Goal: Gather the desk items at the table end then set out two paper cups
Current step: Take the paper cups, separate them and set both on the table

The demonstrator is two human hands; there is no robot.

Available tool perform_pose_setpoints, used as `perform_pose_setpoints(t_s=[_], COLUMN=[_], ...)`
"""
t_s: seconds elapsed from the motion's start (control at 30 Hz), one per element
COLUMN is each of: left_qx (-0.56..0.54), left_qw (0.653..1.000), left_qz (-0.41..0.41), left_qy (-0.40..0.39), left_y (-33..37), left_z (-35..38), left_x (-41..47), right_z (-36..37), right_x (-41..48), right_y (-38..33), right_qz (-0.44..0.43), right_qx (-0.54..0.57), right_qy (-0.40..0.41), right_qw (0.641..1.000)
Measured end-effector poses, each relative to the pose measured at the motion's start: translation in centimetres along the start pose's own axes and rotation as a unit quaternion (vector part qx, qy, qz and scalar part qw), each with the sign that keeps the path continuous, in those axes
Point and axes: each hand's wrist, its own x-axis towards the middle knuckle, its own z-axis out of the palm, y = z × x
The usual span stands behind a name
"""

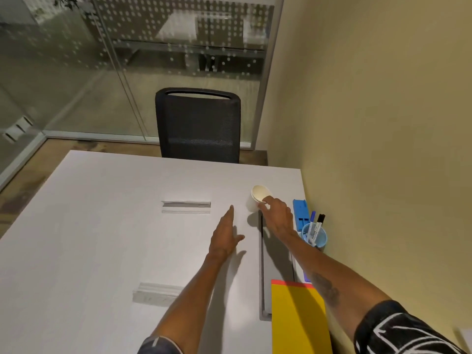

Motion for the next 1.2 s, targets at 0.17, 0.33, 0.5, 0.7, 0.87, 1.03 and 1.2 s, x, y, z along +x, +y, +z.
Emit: perform_pose_setpoints(t_s=[0.17,0.33,0.5,0.7,0.87,1.03,1.2], left_qx=[-0.040,-0.060,-0.057,-0.121,-0.151,-0.151,-0.131], left_qw=[0.998,0.997,0.998,0.990,0.984,0.984,0.985], left_qz=[0.033,0.037,0.034,0.057,0.066,0.065,0.071], left_qy=[0.017,0.013,0.007,0.048,0.069,0.075,0.084], left_y=[0.4,0.3,0.4,0.9,1.2,1.7,1.8], left_z=[-1.2,-1.3,-0.7,-0.9,-1.1,-0.5,0.3], left_x=[-2.4,-4.2,-6.0,-9.3,-12.8,-17.6,-23.0], right_z=[0.4,1.0,1.0,0.3,0.0,-0.5,-0.8], right_x=[-4.6,-8.0,-10.9,-14.5,-17.4,-20.9,-25.4], right_y=[-0.2,-0.4,-0.3,0.1,-0.8,-1.0,-0.4], right_qz=[-0.043,-0.070,-0.098,-0.095,-0.029,-0.025,-0.038], right_qx=[0.023,0.019,0.027,0.120,0.272,0.341,0.374], right_qy=[-0.032,-0.060,-0.097,-0.102,-0.100,-0.114,-0.124], right_qw=[0.998,0.996,0.990,0.983,0.957,0.933,0.918])
